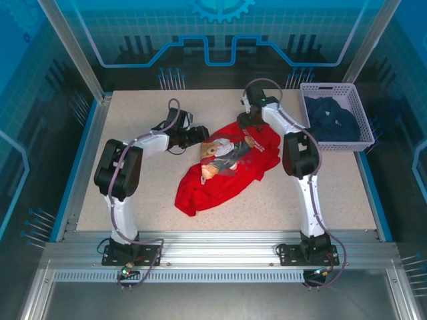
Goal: Fold the inside-out t-shirt
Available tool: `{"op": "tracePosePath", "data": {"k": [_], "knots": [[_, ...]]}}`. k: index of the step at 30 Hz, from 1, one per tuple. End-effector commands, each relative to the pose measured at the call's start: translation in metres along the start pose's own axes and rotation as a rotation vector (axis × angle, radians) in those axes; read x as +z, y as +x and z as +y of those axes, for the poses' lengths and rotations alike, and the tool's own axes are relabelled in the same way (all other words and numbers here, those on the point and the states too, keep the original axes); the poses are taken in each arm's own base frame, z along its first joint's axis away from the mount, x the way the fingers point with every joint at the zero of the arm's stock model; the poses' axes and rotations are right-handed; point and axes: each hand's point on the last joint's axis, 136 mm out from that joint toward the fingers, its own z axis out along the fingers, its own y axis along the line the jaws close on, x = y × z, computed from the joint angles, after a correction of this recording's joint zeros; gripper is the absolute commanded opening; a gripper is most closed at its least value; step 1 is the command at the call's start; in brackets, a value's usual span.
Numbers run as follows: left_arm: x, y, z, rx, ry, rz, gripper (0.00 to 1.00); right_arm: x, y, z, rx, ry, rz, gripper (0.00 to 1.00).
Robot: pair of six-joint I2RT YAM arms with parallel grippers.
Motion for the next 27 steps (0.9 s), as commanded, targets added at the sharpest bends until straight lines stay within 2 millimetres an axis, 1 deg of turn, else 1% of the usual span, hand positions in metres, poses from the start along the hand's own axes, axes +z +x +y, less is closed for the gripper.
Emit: {"op": "tracePosePath", "data": {"k": [1, 4, 5, 7, 9, 11, 13, 16, 17, 19, 20, 22, 24, 27], "knots": [[0.012, 0.010, -0.013, -0.044, 0.062, 0.075, 0.74, 0.009, 0.025, -0.007, -0.114, 0.097, 0.151, 0.70], [0.023, 0.020, -0.018, -0.047, 0.079, 0.110, 0.71, 0.014, 0.021, -0.015, -0.133, 0.136, 0.160, 0.69], [0.028, 0.024, -0.019, -0.053, 0.088, 0.124, 0.69, 0.015, 0.018, -0.017, -0.139, 0.154, 0.154, 0.68], [0.035, 0.031, -0.024, -0.059, 0.112, 0.150, 0.63, 0.017, 0.015, -0.023, -0.152, 0.182, 0.145, 0.63], [0.043, 0.037, -0.027, -0.071, 0.134, 0.173, 0.52, 0.018, 0.012, -0.028, -0.157, 0.198, 0.142, 0.57], [0.047, 0.040, -0.030, -0.081, 0.156, 0.187, 0.43, 0.020, 0.009, -0.036, -0.159, 0.217, 0.134, 0.46], [0.047, 0.037, -0.035, -0.083, 0.178, 0.183, 0.33, 0.022, 0.006, -0.043, -0.155, 0.224, 0.121, 0.36], [0.041, 0.028, -0.045, -0.068, 0.200, 0.163, 0.17, 0.020, -0.001, -0.057, -0.118, 0.211, 0.093, 0.16], [0.035, 0.023, -0.050, -0.056, 0.211, 0.149, 0.12, 0.017, -0.005, -0.060, -0.105, 0.210, 0.079, 0.10], [0.021, 0.011, -0.059, -0.029, 0.233, 0.116, 0.03, 0.004, -0.015, -0.067, -0.088, 0.214, 0.041, 0.03], [0.012, 0.004, -0.063, -0.016, 0.242, 0.092, 0.00, -0.006, -0.022, -0.070, -0.079, 0.213, 0.014, 0.00], [-0.008, -0.013, -0.071, 0.006, 0.261, 0.038, 0.00, -0.029, -0.038, -0.071, -0.068, 0.203, -0.050, 0.00], [-0.034, -0.033, -0.083, 0.048, 0.279, -0.032, 0.00, -0.059, -0.054, -0.071, -0.051, 0.181, -0.124, 0.00], [-0.084, -0.062, -0.100, 0.152, 0.255, -0.165, 0.00, -0.113, -0.076, -0.066, -0.035, 0.141, -0.243, 0.00]]}}
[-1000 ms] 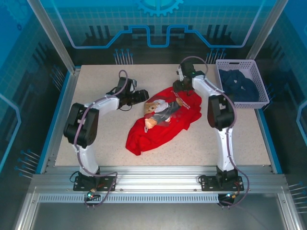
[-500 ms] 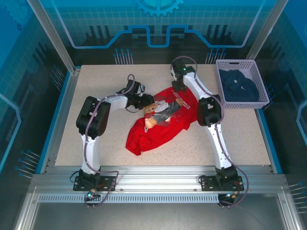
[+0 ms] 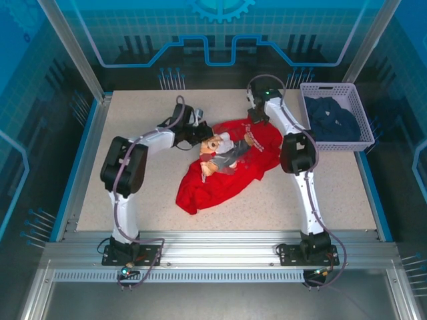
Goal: Fold the inside-out t-shirt
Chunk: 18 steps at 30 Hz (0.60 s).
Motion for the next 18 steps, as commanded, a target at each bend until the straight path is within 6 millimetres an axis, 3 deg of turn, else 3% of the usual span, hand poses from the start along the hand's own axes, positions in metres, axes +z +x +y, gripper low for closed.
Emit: {"op": "tracePosePath", "data": {"k": [1, 6, 8, 10, 12, 15, 18], "knots": [[-0.081, -0.060, -0.062, 0.213, 0.016, -0.225, 0.00, -0.117, -0.064, -0.031, 0.071, -0.017, -0.294, 0.00], [-0.185, -0.089, -0.123, 0.445, -0.052, -0.485, 0.00, -0.221, -0.074, -0.046, 0.101, -0.032, -0.482, 0.00], [-0.219, -0.083, -0.146, 0.553, -0.069, -0.569, 0.00, -0.257, -0.067, -0.049, 0.117, -0.061, -0.549, 0.00], [-0.234, -0.063, -0.163, 0.663, -0.078, -0.604, 0.00, -0.279, -0.053, -0.048, 0.136, -0.091, -0.580, 0.00], [-0.231, -0.032, -0.173, 0.757, -0.056, -0.603, 0.00, -0.288, -0.034, -0.044, 0.165, -0.120, -0.582, 0.00], [-0.193, 0.036, -0.162, 0.848, 0.004, -0.511, 0.00, -0.268, 0.012, -0.033, 0.242, -0.153, -0.510, 0.00], [-0.138, 0.122, -0.116, 0.878, 0.031, -0.315, 0.09, -0.224, 0.082, -0.024, 0.332, -0.144, -0.370, 0.05]]}}
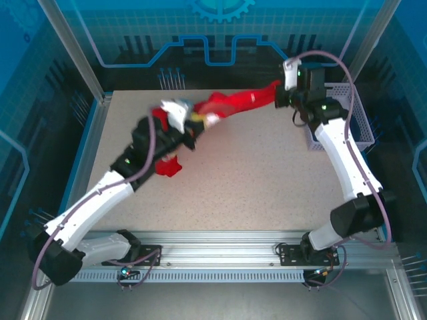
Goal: Fold the inside-out t-shirt
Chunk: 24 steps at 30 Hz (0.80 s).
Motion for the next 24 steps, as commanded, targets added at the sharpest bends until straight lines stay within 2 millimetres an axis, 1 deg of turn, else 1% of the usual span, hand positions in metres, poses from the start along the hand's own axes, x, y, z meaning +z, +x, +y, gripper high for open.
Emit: {"op": "tracePosePath", "data": {"k": [1, 2, 3, 4, 5, 6, 7, 9, 10, 11, 12, 13, 14, 15, 16, 17, 20, 23, 24], "knots": [[0.010, 0.138, -0.015, 0.058, 0.033, 0.260, 0.16, 0.027, 0.117, -0.013, 0.149, 0.034, 0.241, 0.09], [0.007, 0.172, -0.025, 0.036, 0.065, 0.319, 0.29, 0.027, 0.146, -0.015, 0.186, 0.040, 0.289, 0.18], [0.004, 0.194, -0.031, 0.013, 0.080, 0.364, 0.40, 0.026, 0.168, -0.014, 0.209, 0.031, 0.325, 0.25], [0.001, 0.211, -0.036, -0.011, 0.083, 0.414, 0.46, 0.025, 0.190, -0.010, 0.229, 0.020, 0.365, 0.31], [-0.001, 0.219, -0.037, -0.031, 0.075, 0.455, 0.51, 0.024, 0.206, -0.004, 0.243, -0.005, 0.396, 0.35], [-0.004, 0.221, -0.036, -0.042, 0.063, 0.480, 0.53, 0.023, 0.214, 0.003, 0.248, -0.033, 0.411, 0.39], [-0.006, 0.219, -0.034, -0.043, 0.046, 0.491, 0.55, 0.022, 0.218, 0.011, 0.247, -0.058, 0.421, 0.43], [-0.011, 0.205, -0.023, -0.049, -0.019, 0.474, 0.61, 0.020, 0.220, 0.029, 0.217, -0.097, 0.428, 0.46], [-0.013, 0.199, -0.012, -0.077, -0.077, 0.463, 0.66, 0.020, 0.218, 0.041, 0.191, -0.122, 0.421, 0.46], [-0.016, 0.193, 0.003, -0.128, -0.134, 0.456, 0.68, 0.021, 0.216, 0.057, 0.161, -0.159, 0.415, 0.47], [-0.019, 0.191, 0.019, -0.191, -0.188, 0.458, 0.68, 0.022, 0.214, 0.074, 0.135, -0.204, 0.407, 0.48], [-0.024, 0.189, 0.038, -0.276, -0.254, 0.458, 0.68, 0.024, 0.211, 0.096, 0.099, -0.266, 0.393, 0.49], [-0.030, 0.190, 0.061, -0.372, -0.336, 0.455, 0.68, 0.026, 0.210, 0.117, 0.067, -0.318, 0.383, 0.50], [-0.035, 0.193, 0.078, -0.447, -0.390, 0.454, 0.68, 0.028, 0.212, 0.136, 0.043, -0.363, 0.385, 0.51], [-0.040, 0.195, 0.093, -0.520, -0.430, 0.447, 0.68, 0.031, 0.212, 0.158, 0.021, -0.416, 0.383, 0.52], [-0.043, 0.198, 0.104, -0.563, -0.456, 0.445, 0.68, 0.034, 0.213, 0.177, 0.007, -0.464, 0.390, 0.53], [-0.041, 0.209, 0.120, -0.561, -0.506, 0.516, 0.69, 0.043, 0.221, 0.219, -0.028, -0.546, 0.420, 0.57], [-0.040, 0.226, 0.136, -0.527, -0.578, 0.605, 0.70, 0.055, 0.231, 0.252, -0.062, -0.590, 0.449, 0.59], [-0.041, 0.231, 0.140, -0.527, -0.594, 0.618, 0.70, 0.060, 0.235, 0.259, -0.076, -0.588, 0.461, 0.59]]}}
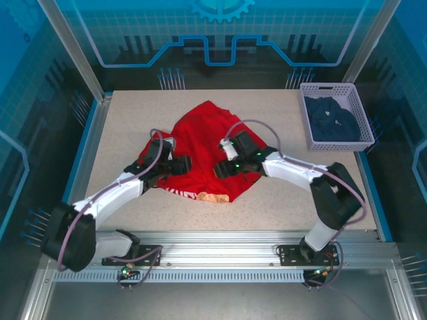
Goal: Fold the inside-out t-shirt
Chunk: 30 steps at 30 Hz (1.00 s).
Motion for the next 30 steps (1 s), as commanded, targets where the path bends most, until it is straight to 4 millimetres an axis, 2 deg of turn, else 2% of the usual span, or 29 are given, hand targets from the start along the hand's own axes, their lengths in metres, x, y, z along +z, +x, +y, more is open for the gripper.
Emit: {"op": "tracePosePath", "data": {"k": [1, 3, 5, 6, 8, 12, 15, 16, 18, 21, 23, 26, 28, 30], "knots": [[0.012, 0.010, 0.021, -0.029, -0.094, 0.075, 0.70, 0.025, -0.016, 0.025, -0.033, -0.044, -0.009, 0.59], [0.021, 0.013, 0.023, -0.042, -0.090, 0.094, 0.70, 0.041, -0.017, 0.025, -0.045, -0.016, 0.009, 0.59], [0.032, 0.017, 0.021, -0.041, -0.072, 0.120, 0.68, 0.056, -0.016, 0.018, -0.045, 0.027, 0.037, 0.55], [0.037, 0.017, 0.018, -0.042, -0.057, 0.127, 0.66, 0.060, -0.015, 0.014, -0.044, 0.053, 0.050, 0.50], [0.046, 0.018, 0.010, -0.040, -0.013, 0.139, 0.56, 0.061, -0.016, 0.004, -0.050, 0.098, 0.060, 0.35], [0.052, 0.006, -0.006, -0.027, 0.062, 0.118, 0.32, 0.039, -0.026, 0.000, -0.057, 0.101, 0.016, 0.12], [0.046, -0.008, -0.016, -0.004, 0.094, 0.080, 0.08, 0.012, -0.036, 0.001, -0.054, 0.074, -0.033, 0.05], [0.039, -0.013, -0.020, 0.004, 0.107, 0.058, 0.00, 0.001, -0.039, 0.001, -0.049, 0.062, -0.052, 0.03], [0.020, -0.025, -0.030, 0.013, 0.152, 0.011, 0.00, -0.023, -0.044, 0.002, -0.034, 0.025, -0.093, 0.02], [-0.023, -0.042, -0.056, 0.009, 0.283, -0.065, 0.00, -0.064, -0.048, -0.005, 0.020, -0.038, -0.166, 0.02], [-0.056, -0.052, -0.073, -0.001, 0.383, -0.123, 0.00, -0.091, -0.050, -0.014, 0.063, -0.067, -0.215, 0.02], [-0.095, -0.061, -0.089, -0.016, 0.493, -0.195, 0.00, -0.125, -0.049, -0.029, 0.112, -0.085, -0.270, 0.02], [-0.108, -0.060, -0.095, -0.020, 0.537, -0.205, 0.00, -0.140, -0.044, -0.040, 0.133, -0.070, -0.290, 0.02], [-0.115, -0.057, -0.100, -0.022, 0.570, -0.186, 0.00, -0.147, -0.036, -0.053, 0.149, -0.024, -0.284, 0.02]]}}
